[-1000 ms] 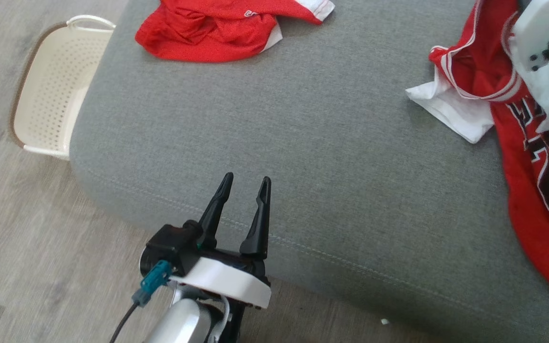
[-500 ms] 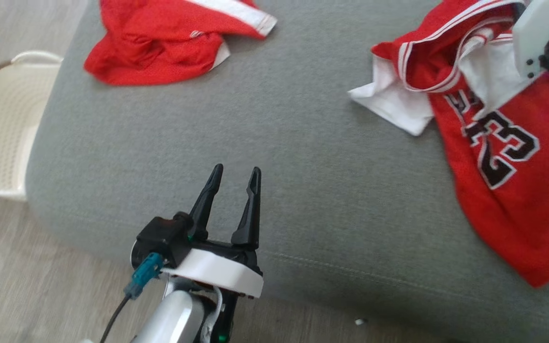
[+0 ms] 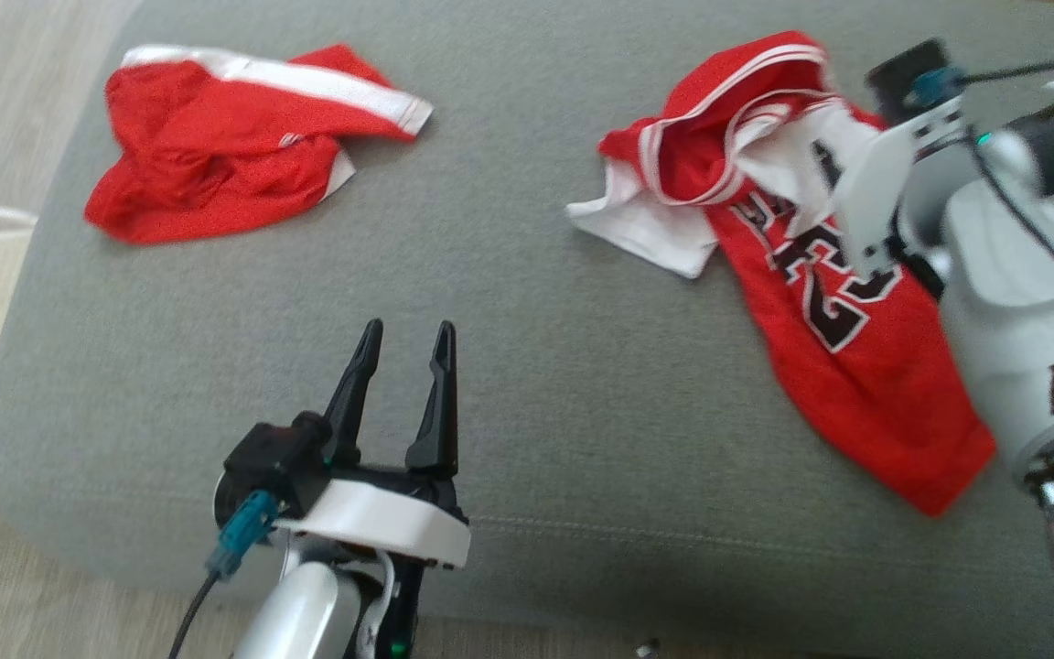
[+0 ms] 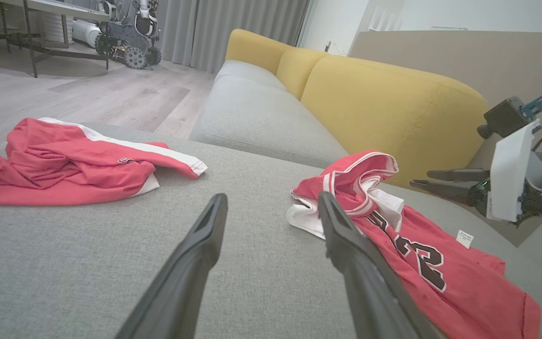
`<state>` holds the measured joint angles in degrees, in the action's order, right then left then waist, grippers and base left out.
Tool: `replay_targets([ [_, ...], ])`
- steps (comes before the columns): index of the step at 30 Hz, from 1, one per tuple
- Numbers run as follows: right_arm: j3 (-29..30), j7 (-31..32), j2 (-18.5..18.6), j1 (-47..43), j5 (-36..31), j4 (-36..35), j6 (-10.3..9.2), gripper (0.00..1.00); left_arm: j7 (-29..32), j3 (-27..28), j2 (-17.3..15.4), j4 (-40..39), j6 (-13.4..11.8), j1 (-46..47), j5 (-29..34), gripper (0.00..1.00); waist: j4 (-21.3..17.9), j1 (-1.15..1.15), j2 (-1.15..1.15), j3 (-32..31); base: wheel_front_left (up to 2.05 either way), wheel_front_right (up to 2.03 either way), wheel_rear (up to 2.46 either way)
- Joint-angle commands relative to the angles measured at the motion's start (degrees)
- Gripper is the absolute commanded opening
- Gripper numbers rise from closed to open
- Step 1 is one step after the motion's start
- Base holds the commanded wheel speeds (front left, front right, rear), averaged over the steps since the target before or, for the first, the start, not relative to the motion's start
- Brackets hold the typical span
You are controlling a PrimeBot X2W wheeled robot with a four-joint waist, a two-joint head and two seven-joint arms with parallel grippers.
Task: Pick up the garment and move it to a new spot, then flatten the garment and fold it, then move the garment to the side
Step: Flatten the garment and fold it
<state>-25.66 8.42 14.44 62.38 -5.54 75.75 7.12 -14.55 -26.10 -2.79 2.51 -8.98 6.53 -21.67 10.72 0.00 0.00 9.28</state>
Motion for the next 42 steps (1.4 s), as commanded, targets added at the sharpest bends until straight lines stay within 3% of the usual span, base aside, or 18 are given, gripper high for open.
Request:
replay_targets([
  [1, -2.2, -0.85, -1.26, -0.05, 1.91, -1.8, 0.36, 1.0, -0.45, 2.16, -0.09, -1.56, 0.46, 0.39, 0.68, 1.0, -1.83, 0.0, 0.0, -1.69, 0.0, 0.0, 0.0],
  [5, -7.74, -4.34, -0.29, -0.5, 9.25, -2.99, 0.36, 1.0, -0.45, 2.94, -0.09, -1.71, 0.43, -0.31, 0.63, 1.0, -3.68, 0.0, 0.0, -3.45, 0.0, 0.0, 0.0],
  [11, -10.19, -12.65, 0.63, -6.03, 20.9, -10.69, 0.36, 1.0, -0.45, 4.24, -0.09, -2.08, 0.08, -1.19, 0.77, 1.0, -6.67, 0.0, 0.0, -5.74, 0.0, 0.0, 0.0],
  [17, -4.86, -21.67, -0.26, -18.41, 28.67, -19.76, 0.36, 1.0, -0.45, 5.75, -0.09, -2.34, -0.31, -2.75, 1.04, 1.0, -10.44, 0.0, 0.0, -7.37, 0.0, 0.0, 0.0],
  [22, 3.95, -23.29, -2.95, -29.83, 26.97, -27.9, 0.36, 1.0, -0.45, 6.55, -0.09, -2.41, -0.14, -3.4, 1.48, 1.0, -12.83, 0.0, 0.0, -6.86, 0.0, 0.0, 0.0],
  [28, 13.91, -23.39, -8.14, -44.53, 19.34, -40.99, 0.36, 1.0, -0.45, 6.72, -0.09, -2.02, 0.62, -3.45, 2.07, 1.0, -14.79, 0.0, 0.0, -5.51, 0.0, 0.0, 0.0],
  [36, 19.68, -18.8, -11.0, -54.27, 14.28, -52.65, 0.36, 1.0, -0.45, 6.67, -0.09, -1.45, 1.36, -2.93, 2.31, 1.0, -15.35, 0.0, 0.0, -4.86, 0.0, 0.0, 0.0],
  [42, 21.24, -12.42, -11.49, -60.61, 15.39, -54.88, 0.36, 1.0, -0.45, 6.33, -0.09, -1.33, 1.59, -2.71, 2.45, 1.0, -14.98, 0.0, 0.0, -4.27, 0.0, 0.0, 0.0],
])
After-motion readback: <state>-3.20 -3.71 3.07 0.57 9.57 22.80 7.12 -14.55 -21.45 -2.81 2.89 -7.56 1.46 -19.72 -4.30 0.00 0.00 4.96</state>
